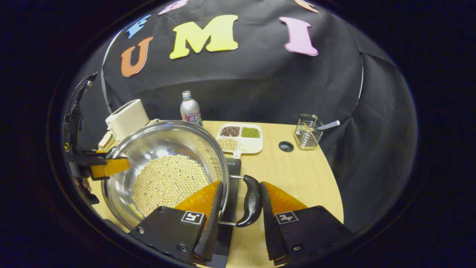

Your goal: First push the handle of the pot to place it horizontally, then grasp the pot with both hands and set it on the induction cooktop.

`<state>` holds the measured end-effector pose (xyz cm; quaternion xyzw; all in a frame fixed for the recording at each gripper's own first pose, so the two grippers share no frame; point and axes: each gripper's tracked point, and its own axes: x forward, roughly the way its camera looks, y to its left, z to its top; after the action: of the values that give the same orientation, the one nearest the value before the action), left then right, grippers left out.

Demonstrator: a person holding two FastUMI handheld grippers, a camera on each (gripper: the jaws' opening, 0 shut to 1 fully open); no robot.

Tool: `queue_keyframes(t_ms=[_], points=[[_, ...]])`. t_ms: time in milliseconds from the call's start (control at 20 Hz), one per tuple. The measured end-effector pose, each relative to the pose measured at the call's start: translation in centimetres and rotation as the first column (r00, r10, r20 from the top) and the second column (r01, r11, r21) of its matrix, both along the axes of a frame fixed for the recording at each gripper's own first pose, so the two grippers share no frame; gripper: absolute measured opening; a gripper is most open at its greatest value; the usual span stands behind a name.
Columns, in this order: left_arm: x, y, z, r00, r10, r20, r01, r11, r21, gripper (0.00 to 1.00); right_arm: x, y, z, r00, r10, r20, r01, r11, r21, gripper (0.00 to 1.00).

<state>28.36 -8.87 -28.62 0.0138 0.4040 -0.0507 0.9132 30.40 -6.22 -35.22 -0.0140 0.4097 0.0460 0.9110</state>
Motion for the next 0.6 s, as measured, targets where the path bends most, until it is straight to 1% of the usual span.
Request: queue_keyframes(t_ms=[50,100,150,200,250,300,350,400,450,500,550,600], points=[[0.2,-0.1,-0.5,1.000,-0.002,-0.006,0.002,1.000,-0.001,0.65,0.0,-0.1,-0.6,1.000,-0.002,-0.008,0.002,1.000,0.005,0.56],[0.3,-0.1,-0.8,1.000,-0.012,0.000,0.012,1.000,0.000,0.65,0.2,-0.2,-0.8,1.000,-0.001,0.003,0.001,1.000,0.008,0.53],[0.4,-0.2,-1.4,1.000,-0.020,-0.002,0.020,1.000,-0.006,0.65,0.3,-0.4,-0.9,1.000,-0.006,0.021,0.005,1.000,0.012,0.54],[0.7,-0.3,-1.1,0.999,-0.025,0.033,0.025,0.999,-0.020,0.64,0.3,-0.5,-0.9,0.999,-0.013,0.040,0.013,1.000,0.014,0.55],[0.8,-0.3,-1.4,0.999,-0.021,0.042,0.022,0.999,-0.029,0.65,0.3,-0.6,-0.9,0.997,-0.025,0.071,0.024,1.000,0.020,0.58],[0.8,-0.4,-1.0,0.998,-0.012,0.068,0.015,0.999,-0.038,0.65,0.3,-0.6,-1.1,0.995,-0.032,0.095,0.030,0.999,0.023,0.58],[0.7,-0.3,-1.2,0.997,-0.016,0.079,0.018,0.999,-0.033,0.75,0.3,-0.6,-1.0,0.992,-0.042,0.118,0.038,0.999,0.033,0.60],[0.9,-0.4,-1.2,0.995,-0.017,0.101,0.020,0.999,-0.033,0.65,0.4,-0.6,-1.0,0.989,-0.055,0.135,0.049,0.998,0.045,0.62],[0.8,-0.4,-1.2,0.993,-0.013,0.117,0.017,0.999,-0.039,0.75,0.4,-0.7,-1.1,0.987,-0.068,0.144,0.062,0.997,0.048,0.63],[0.8,-0.4,-1.0,0.991,-0.002,0.133,0.009,0.999,-0.051,0.55,0.3,-0.8,-1.3,0.986,-0.086,0.140,0.080,0.996,0.047,0.64],[1.0,-0.5,-1.0,0.989,-0.003,0.150,0.012,0.998,-0.058,0.66,0.1,-0.7,-1.5,0.986,-0.092,0.138,0.088,0.996,0.035,0.66],[1.2,-0.6,-1.0,0.987,-0.006,0.160,0.016,0.998,-0.059,0.66,0.1,-0.8,-1.4,0.984,-0.091,0.153,0.089,0.996,0.020,0.70]])
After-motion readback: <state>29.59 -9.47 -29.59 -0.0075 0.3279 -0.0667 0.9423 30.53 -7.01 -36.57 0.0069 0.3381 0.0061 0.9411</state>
